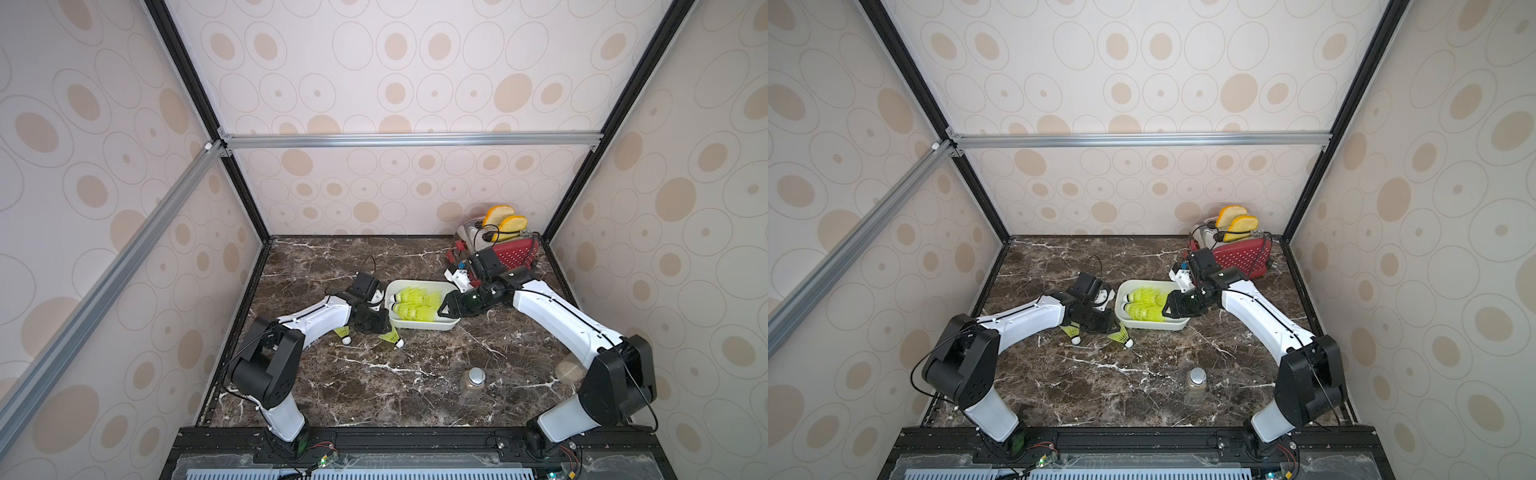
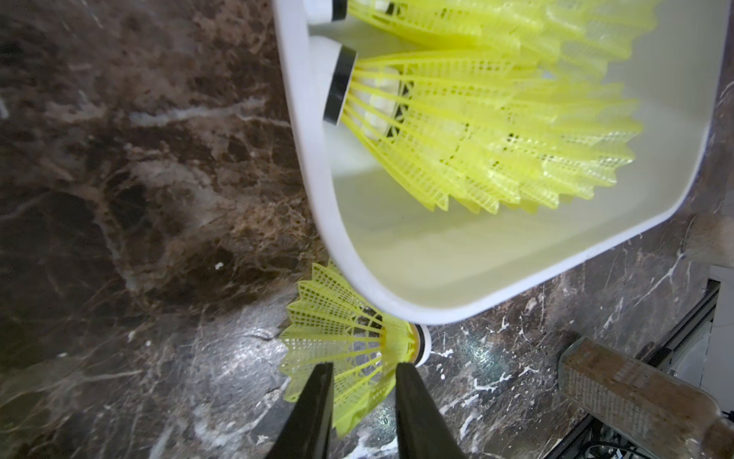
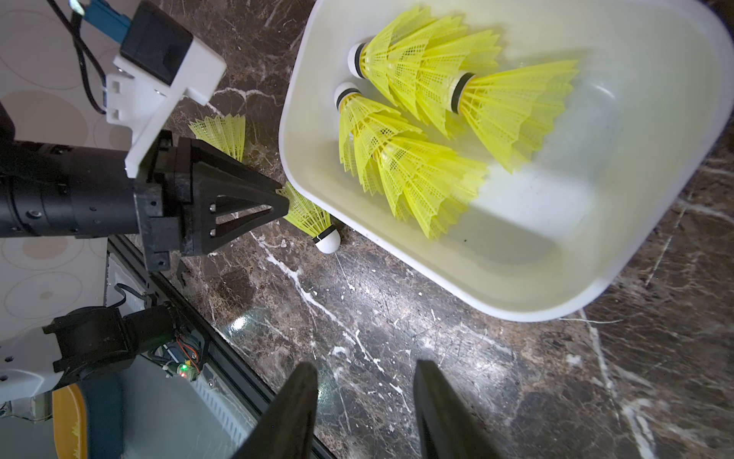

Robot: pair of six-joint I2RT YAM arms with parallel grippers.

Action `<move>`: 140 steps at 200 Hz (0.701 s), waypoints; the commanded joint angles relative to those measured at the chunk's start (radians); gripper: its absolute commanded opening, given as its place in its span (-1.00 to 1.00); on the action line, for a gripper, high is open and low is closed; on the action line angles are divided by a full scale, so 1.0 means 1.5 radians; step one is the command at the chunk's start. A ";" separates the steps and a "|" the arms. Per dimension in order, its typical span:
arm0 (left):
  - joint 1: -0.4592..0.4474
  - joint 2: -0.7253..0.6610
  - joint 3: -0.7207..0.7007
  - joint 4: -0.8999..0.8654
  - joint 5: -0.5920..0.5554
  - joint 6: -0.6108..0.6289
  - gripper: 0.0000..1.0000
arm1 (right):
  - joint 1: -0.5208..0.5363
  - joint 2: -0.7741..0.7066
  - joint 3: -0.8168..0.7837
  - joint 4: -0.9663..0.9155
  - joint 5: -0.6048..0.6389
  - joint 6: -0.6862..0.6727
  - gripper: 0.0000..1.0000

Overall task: Put the shuttlecocks into the storage box
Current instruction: Adjust the shuttlecock at the center of the board.

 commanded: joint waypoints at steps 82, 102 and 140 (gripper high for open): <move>-0.045 -0.013 0.100 -0.207 0.085 0.219 -1.00 | -0.004 -0.047 -0.042 -0.041 0.007 -0.012 -0.09; -0.069 -0.008 0.124 -0.259 0.089 0.273 -1.00 | -0.005 -0.087 -0.074 -0.027 -0.037 -0.015 -0.09; -0.108 0.012 0.172 -0.313 0.067 0.339 -1.00 | -0.005 -0.219 -0.213 0.070 -0.071 0.033 -0.06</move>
